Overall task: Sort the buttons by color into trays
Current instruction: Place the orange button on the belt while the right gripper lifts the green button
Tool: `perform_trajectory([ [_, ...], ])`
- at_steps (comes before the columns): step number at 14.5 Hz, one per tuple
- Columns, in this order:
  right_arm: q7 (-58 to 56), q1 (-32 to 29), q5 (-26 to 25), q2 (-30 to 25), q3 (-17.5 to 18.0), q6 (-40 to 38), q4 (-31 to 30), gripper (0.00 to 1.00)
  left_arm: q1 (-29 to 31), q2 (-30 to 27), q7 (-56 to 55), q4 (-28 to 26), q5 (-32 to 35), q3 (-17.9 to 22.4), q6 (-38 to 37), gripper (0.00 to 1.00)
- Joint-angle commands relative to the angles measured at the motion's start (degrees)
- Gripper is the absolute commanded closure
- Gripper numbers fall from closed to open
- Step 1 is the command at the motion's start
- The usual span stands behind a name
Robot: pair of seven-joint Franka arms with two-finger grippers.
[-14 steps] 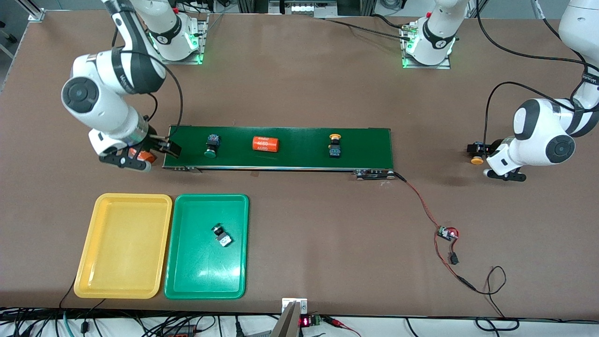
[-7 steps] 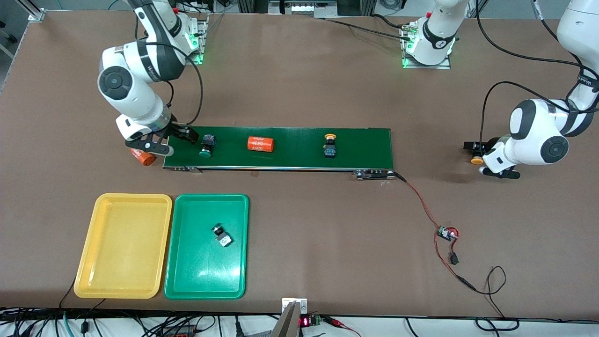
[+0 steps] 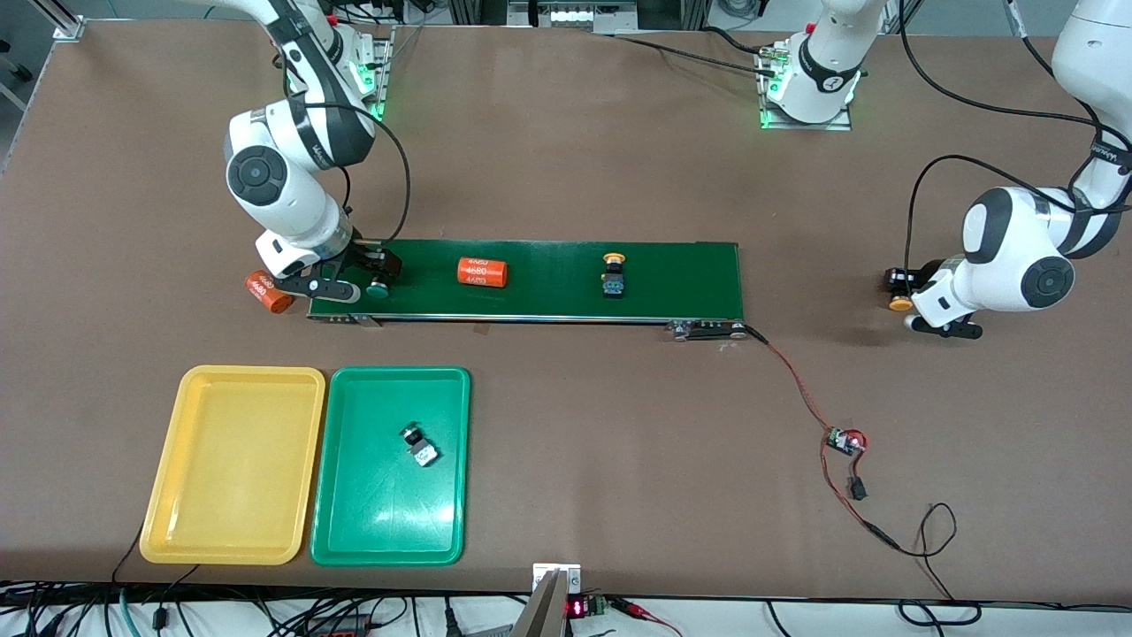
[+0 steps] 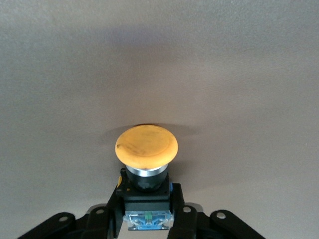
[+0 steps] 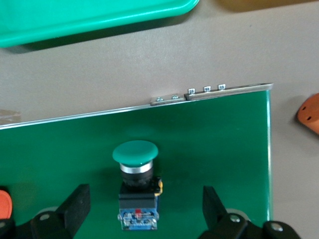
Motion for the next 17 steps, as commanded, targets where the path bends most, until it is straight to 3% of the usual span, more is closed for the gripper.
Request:
perform_trajectory([
  [1, -0.7, -0.5, 0.1, 0.9, 0.5, 1.1, -0.3, 0.00, 0.4, -0.9, 0.7, 0.4, 1.3, -1.0, -0.6, 0.80],
  [2, -1.1, -0.5, 0.1, 1.2, 0.5, 1.1, -0.3, 0.03, 0.2, -1.6, 0.7, 0.4, 1.3, -1.3, -0.8, 0.85],
  [4, -3.4, -0.7, 0.1, 2.0, 0.5, 1.1, -0.3, 0.20, 0.2, -2.9, 0.4, 0.4, 1.3, -4.2, -1.0, 0.88],
  [8, -5.7, -2.4, 0.1, 2.6, 0.5, 1.0, -0.3, 0.74, -0.2, -3.7, -0.2, 6.5, 0.2, -12.2, -13.9, 0.93],
  [10, -7.5, -3.3, 0.1, 2.4, 0.5, 0.6, 0.1, 0.86, -0.4, -4.2, -0.1, 9.0, -1.8, -15.2, -16.2, 0.96],
  [13, -16.1, -7.7, 0.1, 1.9, 0.4, -0.2, 4.5, 0.89, -1.7, -4.6, -0.2, 10.4, -3.6, -18.1, -16.4, 0.97],
  [17, -25.6, -12.9, -0.6, 6.1, -0.2, -0.9, 16.8, 0.89, -10.2, -5.6, -5.0, 12.3, -12.9, -18.0, -16.3, 0.97],
])
